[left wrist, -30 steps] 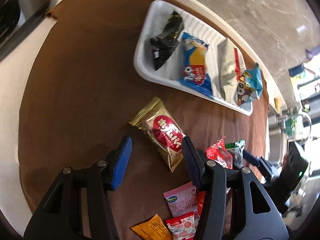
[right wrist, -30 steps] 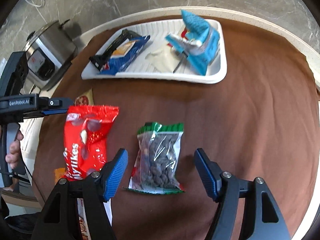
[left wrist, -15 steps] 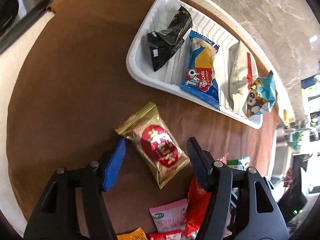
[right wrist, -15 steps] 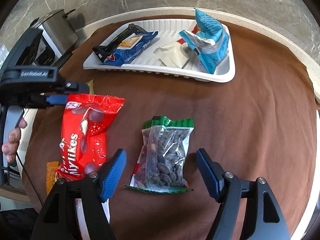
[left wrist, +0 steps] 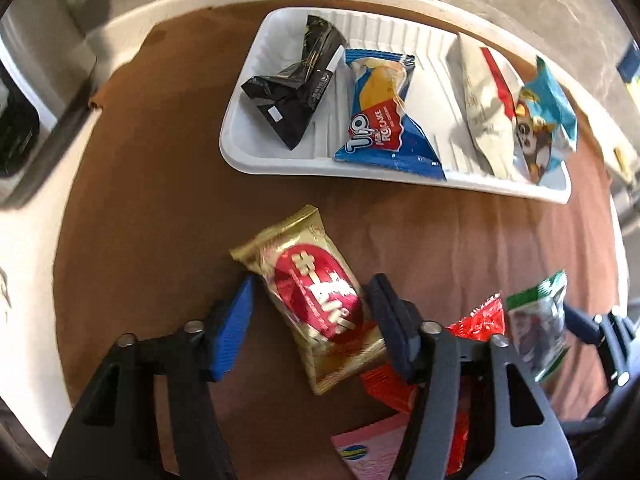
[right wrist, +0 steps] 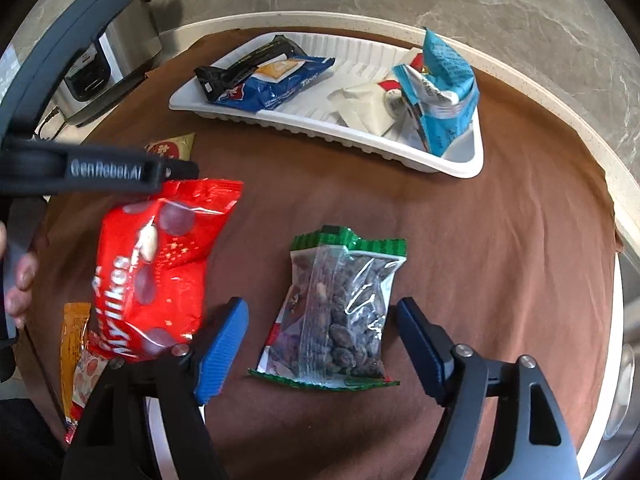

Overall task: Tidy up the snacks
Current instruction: 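Grasp the gold-and-red packet with left tool while right tool grasps the nut bag, then place the gold packet in the tray while right tool places the nut bag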

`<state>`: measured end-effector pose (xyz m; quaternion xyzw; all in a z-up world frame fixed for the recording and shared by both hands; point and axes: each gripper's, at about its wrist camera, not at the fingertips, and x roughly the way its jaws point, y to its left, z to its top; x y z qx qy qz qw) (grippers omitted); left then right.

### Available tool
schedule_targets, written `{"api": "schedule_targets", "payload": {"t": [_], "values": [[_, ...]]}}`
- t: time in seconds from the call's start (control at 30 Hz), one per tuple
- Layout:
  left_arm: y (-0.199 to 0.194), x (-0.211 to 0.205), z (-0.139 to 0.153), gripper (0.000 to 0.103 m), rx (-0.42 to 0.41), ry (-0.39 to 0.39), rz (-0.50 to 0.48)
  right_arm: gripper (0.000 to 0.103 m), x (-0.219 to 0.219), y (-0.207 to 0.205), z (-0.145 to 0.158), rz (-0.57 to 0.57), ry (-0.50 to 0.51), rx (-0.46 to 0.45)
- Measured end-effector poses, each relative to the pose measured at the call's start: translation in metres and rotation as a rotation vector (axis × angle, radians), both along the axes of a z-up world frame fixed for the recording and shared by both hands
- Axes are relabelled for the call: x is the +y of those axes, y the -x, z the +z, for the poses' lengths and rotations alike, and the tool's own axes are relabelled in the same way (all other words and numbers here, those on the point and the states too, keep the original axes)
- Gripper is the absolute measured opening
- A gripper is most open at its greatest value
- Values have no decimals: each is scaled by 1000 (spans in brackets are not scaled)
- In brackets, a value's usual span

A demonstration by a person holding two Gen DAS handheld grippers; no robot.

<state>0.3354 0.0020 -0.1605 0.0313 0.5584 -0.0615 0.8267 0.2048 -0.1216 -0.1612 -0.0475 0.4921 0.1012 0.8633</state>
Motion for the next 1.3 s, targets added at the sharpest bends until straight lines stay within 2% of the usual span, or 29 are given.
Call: {"api": "schedule_targets", "payload": {"t": [0.03, 0.13, 0.23, 0.43, 0.57, 0.73, 0.97, 1.3], "values": [[1, 0, 0, 43, -6, -5, -11, 48, 0, 0, 2, 7, -3, -4], [0, 5, 2, 35, -11, 12, -35, 35, -6, -1, 3, 2, -20, 0], [1, 16, 2, 32, -3, 54, -37, 34, -21, -2, 5, -26, -118, 23], [4, 50, 4, 32, 46, 202, 0, 33, -63, -7, 0, -137, -419, 103], [8, 64, 10, 32, 62, 270, 19, 33, -85, -9, -5, -201, -575, 137], [11, 75, 36, 32, 15, 325, 11, 33, -97, -14, 3, -233, -701, 140], [-10, 74, 68, 32, -46, 370, -33, 33, -82, -43, 25, -195, -764, 110], [-54, 52, 72, 32, -79, 355, -122, 33, -61, -104, 46, -171, -749, 55]]}}
